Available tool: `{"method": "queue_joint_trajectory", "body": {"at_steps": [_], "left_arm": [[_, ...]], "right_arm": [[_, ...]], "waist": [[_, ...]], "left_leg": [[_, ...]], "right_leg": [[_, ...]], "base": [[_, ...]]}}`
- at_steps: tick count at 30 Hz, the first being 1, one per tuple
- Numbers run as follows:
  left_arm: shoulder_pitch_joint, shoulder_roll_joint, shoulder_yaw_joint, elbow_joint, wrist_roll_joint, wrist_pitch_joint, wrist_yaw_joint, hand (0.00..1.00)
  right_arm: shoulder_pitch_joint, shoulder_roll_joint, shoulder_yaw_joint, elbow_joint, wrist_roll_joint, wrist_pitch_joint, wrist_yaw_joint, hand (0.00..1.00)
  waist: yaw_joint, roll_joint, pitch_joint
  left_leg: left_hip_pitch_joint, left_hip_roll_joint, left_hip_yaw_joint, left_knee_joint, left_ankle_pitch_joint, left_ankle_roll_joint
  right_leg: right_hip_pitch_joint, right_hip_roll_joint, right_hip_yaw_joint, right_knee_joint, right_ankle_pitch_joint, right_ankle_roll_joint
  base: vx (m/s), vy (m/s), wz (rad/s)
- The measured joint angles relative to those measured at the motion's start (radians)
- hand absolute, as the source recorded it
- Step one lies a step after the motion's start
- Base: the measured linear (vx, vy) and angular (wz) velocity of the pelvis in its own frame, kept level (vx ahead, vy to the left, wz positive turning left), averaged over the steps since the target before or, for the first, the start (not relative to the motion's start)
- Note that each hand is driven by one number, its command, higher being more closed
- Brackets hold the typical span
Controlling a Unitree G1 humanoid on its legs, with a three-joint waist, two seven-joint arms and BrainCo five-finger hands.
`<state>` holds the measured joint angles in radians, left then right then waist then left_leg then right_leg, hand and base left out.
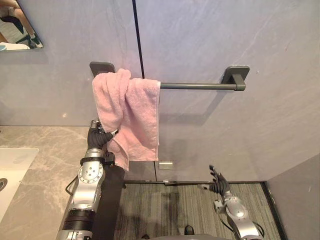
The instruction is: Organize washtable
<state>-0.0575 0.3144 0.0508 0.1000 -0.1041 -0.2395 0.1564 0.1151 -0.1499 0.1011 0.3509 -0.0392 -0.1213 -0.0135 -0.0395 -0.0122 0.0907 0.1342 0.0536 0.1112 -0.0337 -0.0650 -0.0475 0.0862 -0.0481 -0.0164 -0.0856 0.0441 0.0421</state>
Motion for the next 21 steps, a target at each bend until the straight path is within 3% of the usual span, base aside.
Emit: {"method": "queue_joint_trajectory", "body": {"at_steps": [10,14,21], "left_arm": [[0.041,-0.044,-0.015,-0.129,-0.004,-0.006,-0.003,1.0],[0.041,-0.078,-0.022,-0.161,-0.012,-0.012,-0.002,1.0],[0.044,-0.11,-0.023,-0.17,-0.021,-0.012,-0.002,1.0]], "right_arm": [[-0.103,-0.029,0.203,-0.306,0.183,-0.063,0.086,0.0],[-0.18,-0.028,0.24,-0.329,0.245,-0.07,0.086,0.0],[-0.248,-0.027,0.271,-0.325,0.266,-0.07,0.076,0.0]], "waist": [[0.013,-0.008,0.0],[0.031,-0.009,0.0],[0.03,-0.009,0.0]], "left_leg": [[0.012,0.001,0.005,0.003,-0.003,0.003],[0.013,0.001,0.002,0.003,-0.002,0.003],[0.012,0.0,-0.002,0.0,-0.002,0.003]], "right_leg": [[-0.005,0.003,0.018,0.025,-0.003,0.003],[-0.005,0.002,0.016,0.028,-0.003,0.003],[-0.005,0.001,0.01,0.028,-0.004,0.004]], "base": [[-0.05,-0.019,-0.04],[-0.05,-0.019,0.0],[0.0,-0.003,0.0]]}}
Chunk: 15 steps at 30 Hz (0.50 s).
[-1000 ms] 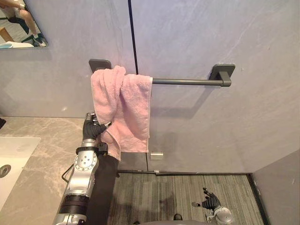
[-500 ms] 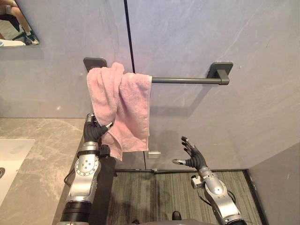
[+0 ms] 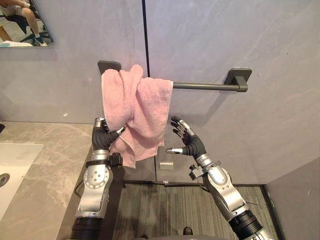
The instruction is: Organize washtable
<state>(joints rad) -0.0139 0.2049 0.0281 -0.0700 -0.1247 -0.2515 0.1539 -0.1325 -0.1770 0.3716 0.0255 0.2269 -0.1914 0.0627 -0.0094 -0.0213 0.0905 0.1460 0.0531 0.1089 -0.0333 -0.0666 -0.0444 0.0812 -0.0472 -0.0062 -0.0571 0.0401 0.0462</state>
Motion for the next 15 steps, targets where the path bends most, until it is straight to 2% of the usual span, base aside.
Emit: {"method": "queue_joint_trajectory", "body": {"at_steps": [7,15], "left_arm": [[0.0,-0.003,-0.025,0.0,-0.006,0.0,0.0,1.0],[0.023,-0.003,-0.036,0.015,-0.023,0.0,-0.002,1.0]], "right_arm": [[-0.074,0.003,0.0,0.055,-0.002,0.0,-0.047,0.0],[-0.144,0.006,-0.001,0.125,-0.002,0.002,-0.08,0.0]], "waist": [[-0.001,0.0,0.0],[0.02,-0.002,-0.001]], "left_leg": [[-0.012,0.0,-0.02,0.001,0.006,0.0],[-0.029,0.003,-0.027,0.01,0.007,-0.001]], "right_leg": [[-0.001,-0.001,-0.017,0.0,0.0,0.0],[-0.003,0.0,-0.02,0.0,-0.001,-0.001]], "base": [[-0.04,-0.025,0.08],[-0.05,-0.023,0.02]]}}
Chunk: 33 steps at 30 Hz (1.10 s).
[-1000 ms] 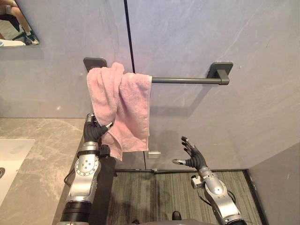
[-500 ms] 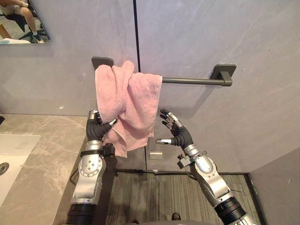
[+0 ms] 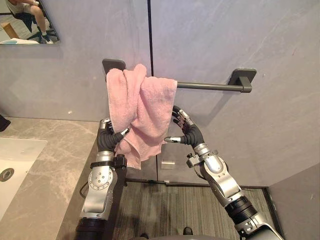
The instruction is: Organize washtable
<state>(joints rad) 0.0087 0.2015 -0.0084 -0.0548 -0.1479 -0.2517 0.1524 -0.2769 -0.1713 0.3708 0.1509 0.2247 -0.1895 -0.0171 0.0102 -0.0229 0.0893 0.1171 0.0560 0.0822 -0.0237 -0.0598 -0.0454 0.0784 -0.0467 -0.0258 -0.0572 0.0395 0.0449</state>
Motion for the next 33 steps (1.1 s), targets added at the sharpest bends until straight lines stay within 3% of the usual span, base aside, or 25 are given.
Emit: {"method": "queue_joint_trajectory", "body": {"at_steps": [7,8,16,20,24,33], "left_arm": [[0.011,0.0,-0.001,0.026,-0.019,-0.001,-0.016,1.0],[0.011,0.0,-0.004,0.028,-0.02,-0.001,-0.019,1.0],[0.009,0.002,-0.029,0.03,-0.041,-0.01,-0.02,1.0],[0.007,0.003,-0.031,0.032,-0.044,-0.022,-0.021,1.0],[0.0,0.008,-0.032,0.036,-0.049,-0.029,-0.021,1.0],[-0.008,0.008,-0.041,0.045,-0.048,-0.029,-0.022,1.0]], "right_arm": [[-0.071,0.001,0.0,0.044,0.001,0.002,-0.001,0.0],[-0.09,0.002,0.0,0.066,0.001,0.003,-0.001,1.0],[-0.179,0.009,0.031,0.138,0.002,0.009,-0.001,1.0],[-0.191,0.011,0.033,0.142,0.014,0.012,-0.001,1.0],[-0.207,0.013,0.033,0.142,0.022,0.012,-0.001,1.0],[-0.215,0.014,0.033,0.142,0.023,0.012,0.004,1.0]], "waist": [[0.006,-0.006,-0.002],[0.006,-0.007,-0.003],[0.012,-0.01,-0.003],[0.031,-0.02,-0.003],[0.031,-0.032,-0.003],[0.032,-0.032,-0.002]], "left_leg": [[-0.019,0.0,-0.009,0.003,0.0,0.0],[-0.02,0.001,-0.01,0.003,0.0,0.0],[-0.033,0.003,-0.026,0.01,0.0,0.0],[-0.036,0.009,-0.028,0.011,0.0,-0.001],[-0.04,0.012,-0.037,0.011,0.001,-0.003],[-0.04,0.012,-0.035,0.011,0.001,-0.003]], "right_leg": [[-0.013,0.001,-0.006,0.0,0.0,0.0],[-0.013,0.001,-0.006,0.0,0.0,0.0],[-0.014,0.003,-0.009,0.0,-0.001,-0.001],[-0.016,0.008,-0.009,0.0,-0.003,-0.005],[-0.016,0.011,-0.016,0.0,-0.006,-0.01],[-0.017,0.011,-0.013,0.0,-0.006,-0.01]], "base": [[-0.01,-0.007,0.03],[-0.01,-0.011,0.03],[-0.02,-0.01,0.06],[-0.01,-0.01,0.01],[-0.02,-0.02,0.05],[0.0,0.0,0.0]]}}
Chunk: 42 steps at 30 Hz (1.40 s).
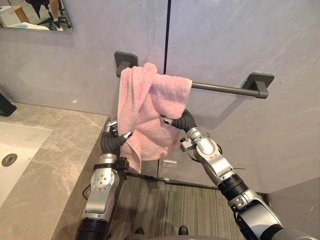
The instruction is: Organize washtable
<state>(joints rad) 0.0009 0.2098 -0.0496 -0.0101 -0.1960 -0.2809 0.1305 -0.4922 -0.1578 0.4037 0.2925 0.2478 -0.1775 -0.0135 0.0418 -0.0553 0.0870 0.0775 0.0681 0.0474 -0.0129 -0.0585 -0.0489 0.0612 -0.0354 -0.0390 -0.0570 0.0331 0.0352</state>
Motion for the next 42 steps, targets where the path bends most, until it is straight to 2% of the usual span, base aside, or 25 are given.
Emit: {"method": "queue_joint_trajectory", "body": {"at_steps": [11,17,21,33,42], "left_arm": [[0.0,0.0,0.001,-0.001,0.001,0.0,-0.005,1.0],[-0.002,-0.003,0.001,-0.008,0.002,0.0,-0.04,1.0],[-0.002,-0.009,0.001,-0.015,0.009,0.0,-0.046,1.0],[-0.052,-0.042,-0.001,-0.032,0.01,0.0,-0.088,1.0],[-0.068,-0.042,-0.002,-0.028,-0.042,0.001,-0.108,1.0]], "right_arm": [[0.008,-0.012,-0.026,-0.007,-0.001,-0.001,0.021,1.0],[0.09,-0.019,-0.084,-0.085,-0.001,-0.004,0.048,1.0],[0.119,-0.019,-0.098,-0.093,-0.002,-0.005,0.061,1.0],[0.175,-0.021,-0.177,-0.16,-0.002,-0.013,0.081,1.0],[0.175,-0.022,-0.19,-0.16,-0.002,-0.013,0.081,1.0]], "waist": [[-0.003,0.0,0.0],[-0.006,0.0,0.0],[-0.023,0.001,0.001],[-0.037,0.007,0.005],[-0.059,0.015,0.01]], "left_leg": [[0.011,0.0,0.01,0.0,0.0,0.0],[0.018,-0.001,0.014,-0.001,0.0,0.0],[0.033,0.0,0.021,-0.005,0.0,0.0],[0.039,-0.004,0.038,-0.013,-0.004,-0.001],[0.042,-0.003,0.04,-0.012,-0.004,0.0]], "right_leg": [[0.0,0.0,0.012,0.004,0.0,0.0],[0.0,0.0,0.016,0.006,0.0,0.0],[0.0,0.0,0.024,0.027,-0.013,0.001],[-0.015,-0.002,0.043,0.043,-0.023,0.011],[-0.015,-0.001,0.048,0.043,-0.023,0.011]], "base": [[-0.01,0.0,-0.02],[0.0,0.0,-0.01],[-0.03,0.001,-0.04],[-0.01,0.002,-0.04],[-0.02,-0.003,-0.01]]}}
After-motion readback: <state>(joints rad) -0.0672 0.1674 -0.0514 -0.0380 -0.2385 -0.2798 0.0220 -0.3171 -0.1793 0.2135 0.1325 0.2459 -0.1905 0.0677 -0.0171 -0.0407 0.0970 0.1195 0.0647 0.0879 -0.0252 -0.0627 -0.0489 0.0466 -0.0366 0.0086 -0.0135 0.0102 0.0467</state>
